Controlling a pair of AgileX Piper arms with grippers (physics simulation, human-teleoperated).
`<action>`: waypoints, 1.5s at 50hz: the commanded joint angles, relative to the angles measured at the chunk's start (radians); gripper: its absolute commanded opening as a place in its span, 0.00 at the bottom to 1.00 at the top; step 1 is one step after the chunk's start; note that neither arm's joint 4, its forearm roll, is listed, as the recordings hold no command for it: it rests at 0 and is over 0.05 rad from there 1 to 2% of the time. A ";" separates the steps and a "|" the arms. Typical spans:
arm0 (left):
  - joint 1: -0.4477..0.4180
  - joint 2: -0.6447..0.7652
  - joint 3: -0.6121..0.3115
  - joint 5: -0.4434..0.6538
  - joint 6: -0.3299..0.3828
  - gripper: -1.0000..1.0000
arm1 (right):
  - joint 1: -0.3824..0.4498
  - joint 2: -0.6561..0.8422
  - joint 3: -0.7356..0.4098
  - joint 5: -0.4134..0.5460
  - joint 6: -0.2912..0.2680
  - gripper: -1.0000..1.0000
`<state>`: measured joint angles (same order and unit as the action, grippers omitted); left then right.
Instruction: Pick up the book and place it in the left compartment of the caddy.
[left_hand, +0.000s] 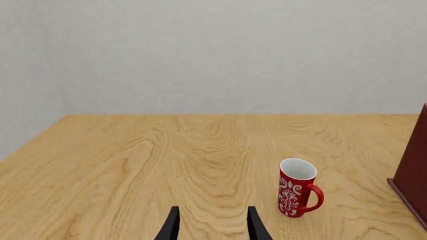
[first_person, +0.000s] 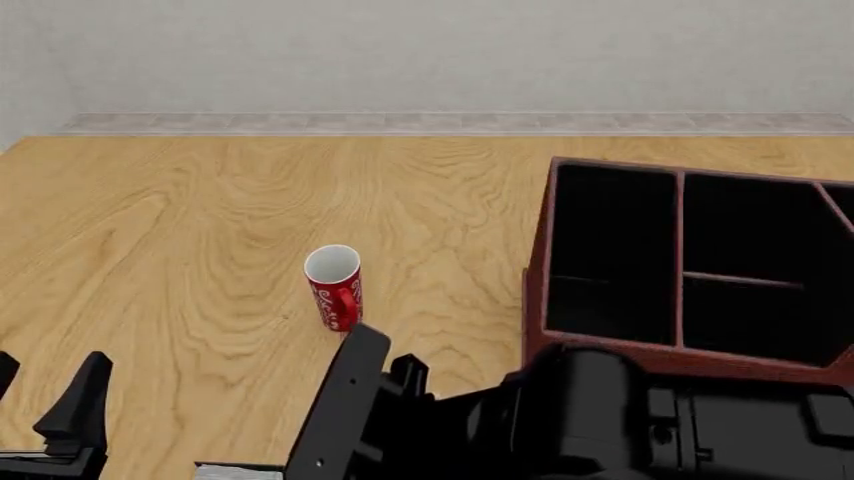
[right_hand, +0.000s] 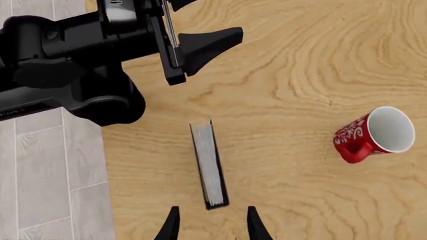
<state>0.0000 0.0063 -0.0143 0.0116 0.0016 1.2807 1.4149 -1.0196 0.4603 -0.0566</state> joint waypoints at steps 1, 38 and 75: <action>0.000 0.002 -0.002 -0.002 0.001 1.00 | 0.006 0.008 0.019 -0.029 -0.014 1.00; 0.000 0.002 -0.002 -0.002 0.001 1.00 | -0.008 0.051 0.076 -0.112 -0.027 1.00; 0.000 0.001 -0.002 -0.002 0.001 1.00 | -0.019 0.113 0.129 -0.208 -0.033 1.00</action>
<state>0.0000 0.0062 -0.0143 0.0116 0.0017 1.2716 1.5109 -0.8974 0.2713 -0.0715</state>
